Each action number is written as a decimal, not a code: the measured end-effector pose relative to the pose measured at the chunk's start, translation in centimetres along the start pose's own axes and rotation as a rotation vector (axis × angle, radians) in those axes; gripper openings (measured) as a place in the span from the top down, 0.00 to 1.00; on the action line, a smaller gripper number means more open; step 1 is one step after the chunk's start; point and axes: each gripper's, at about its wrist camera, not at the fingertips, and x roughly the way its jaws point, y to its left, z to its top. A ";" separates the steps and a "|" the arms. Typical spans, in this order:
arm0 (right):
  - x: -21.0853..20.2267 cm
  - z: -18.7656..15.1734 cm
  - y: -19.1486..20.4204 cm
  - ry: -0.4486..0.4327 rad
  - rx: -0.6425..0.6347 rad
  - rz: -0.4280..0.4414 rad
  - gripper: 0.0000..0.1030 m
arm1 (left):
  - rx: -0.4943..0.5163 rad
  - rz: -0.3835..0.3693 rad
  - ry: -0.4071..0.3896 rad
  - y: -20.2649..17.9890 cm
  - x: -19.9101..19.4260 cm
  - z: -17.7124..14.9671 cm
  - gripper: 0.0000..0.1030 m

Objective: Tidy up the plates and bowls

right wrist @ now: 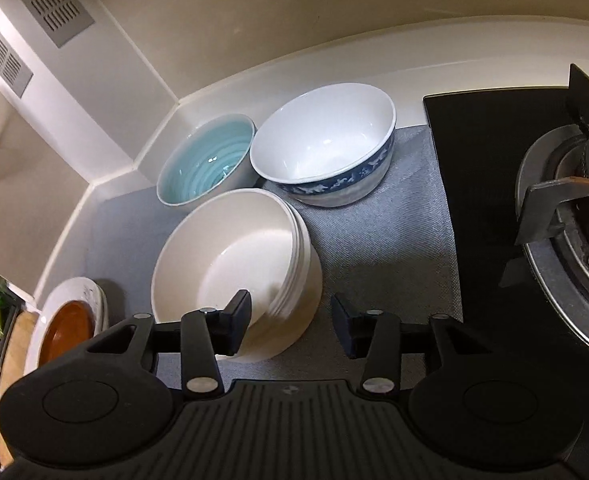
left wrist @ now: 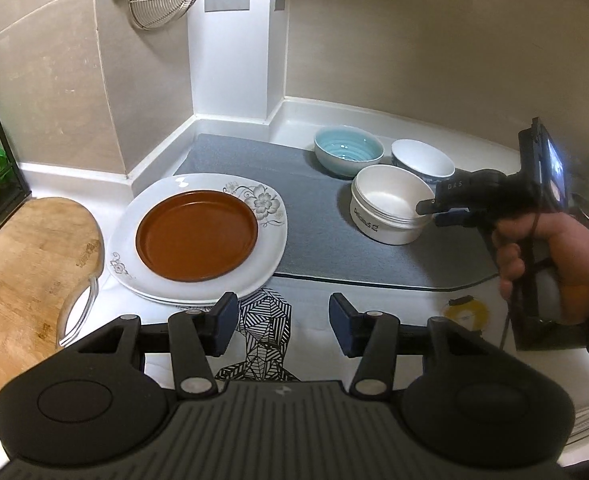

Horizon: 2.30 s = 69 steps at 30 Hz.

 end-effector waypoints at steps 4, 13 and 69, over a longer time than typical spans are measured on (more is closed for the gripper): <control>-0.3 0.0 0.4 -0.010 -0.023 0.008 0.73 | 0.005 -0.010 -0.004 -0.6 -0.1 0.1 0.46; -2.6 -1.4 0.7 -0.013 -0.073 0.072 0.82 | 0.015 -0.037 -0.005 -1.9 0.6 0.4 0.46; -5.1 -6.3 0.0 0.097 -0.199 0.067 0.75 | 0.076 -0.069 0.008 -5.6 2.5 1.4 0.46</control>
